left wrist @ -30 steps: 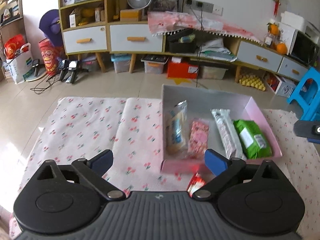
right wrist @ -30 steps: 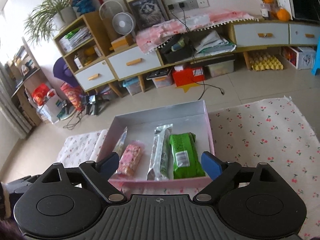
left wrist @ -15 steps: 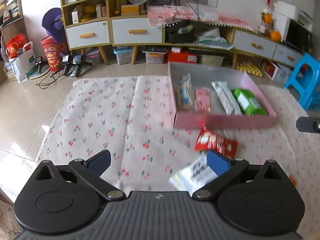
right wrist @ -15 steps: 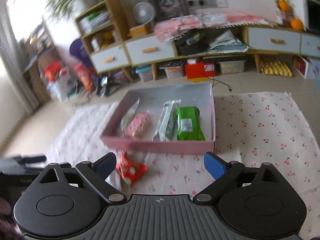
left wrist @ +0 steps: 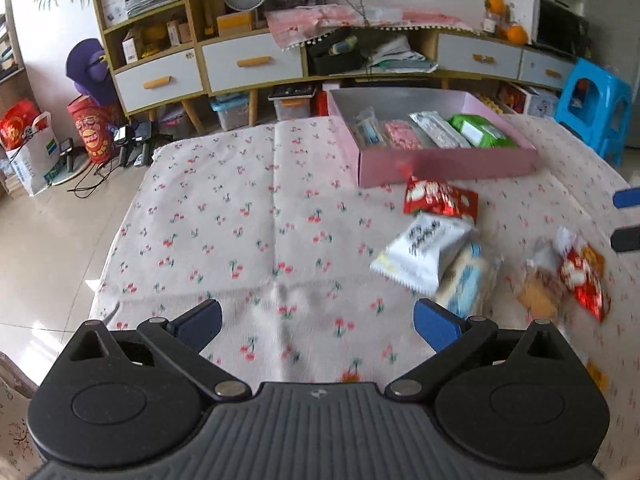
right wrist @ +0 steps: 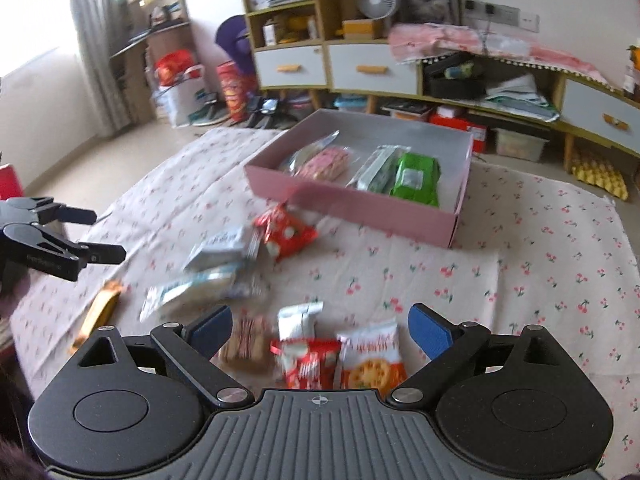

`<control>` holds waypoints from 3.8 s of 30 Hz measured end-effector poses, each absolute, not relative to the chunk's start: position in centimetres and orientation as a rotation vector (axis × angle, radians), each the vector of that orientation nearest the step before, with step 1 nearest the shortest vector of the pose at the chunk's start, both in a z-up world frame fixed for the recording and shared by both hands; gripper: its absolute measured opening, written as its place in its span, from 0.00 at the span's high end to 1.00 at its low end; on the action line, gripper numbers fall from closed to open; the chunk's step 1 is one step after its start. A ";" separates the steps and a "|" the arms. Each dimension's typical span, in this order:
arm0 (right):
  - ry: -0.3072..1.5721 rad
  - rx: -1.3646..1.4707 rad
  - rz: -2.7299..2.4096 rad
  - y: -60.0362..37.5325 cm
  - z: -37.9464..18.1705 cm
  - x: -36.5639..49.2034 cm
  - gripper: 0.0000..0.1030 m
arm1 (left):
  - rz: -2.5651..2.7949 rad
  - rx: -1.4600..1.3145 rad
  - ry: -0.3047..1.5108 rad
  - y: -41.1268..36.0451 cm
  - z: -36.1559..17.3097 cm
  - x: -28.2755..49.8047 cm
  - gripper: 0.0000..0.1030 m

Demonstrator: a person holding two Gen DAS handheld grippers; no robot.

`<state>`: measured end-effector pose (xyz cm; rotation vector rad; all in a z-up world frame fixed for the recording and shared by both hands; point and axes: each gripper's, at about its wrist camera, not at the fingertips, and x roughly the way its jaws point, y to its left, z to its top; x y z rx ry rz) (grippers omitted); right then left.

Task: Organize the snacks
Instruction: 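Open both tools and move them back toward the remaining snacks, then grasp gold wrapper with left tool while right tool grasps red bag, then carry gold wrapper into pink box with left tool while right tool places red bag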

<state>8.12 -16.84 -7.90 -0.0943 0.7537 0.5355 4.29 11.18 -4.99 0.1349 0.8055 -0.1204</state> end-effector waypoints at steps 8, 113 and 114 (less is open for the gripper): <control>0.805 -0.173 0.616 -17.4 -10.4 7.0 0.06 | -0.222 0.068 0.860 12.8 -6.4 2.0 0.01; 0.703 -0.031 0.393 -17.2 -6.0 13.6 0.67 | -0.224 0.056 0.770 3.1 -1.1 10.6 0.71; 0.701 -0.022 0.387 -17.3 -5.9 13.9 0.67 | -0.221 0.045 0.767 2.9 -1.1 11.0 0.71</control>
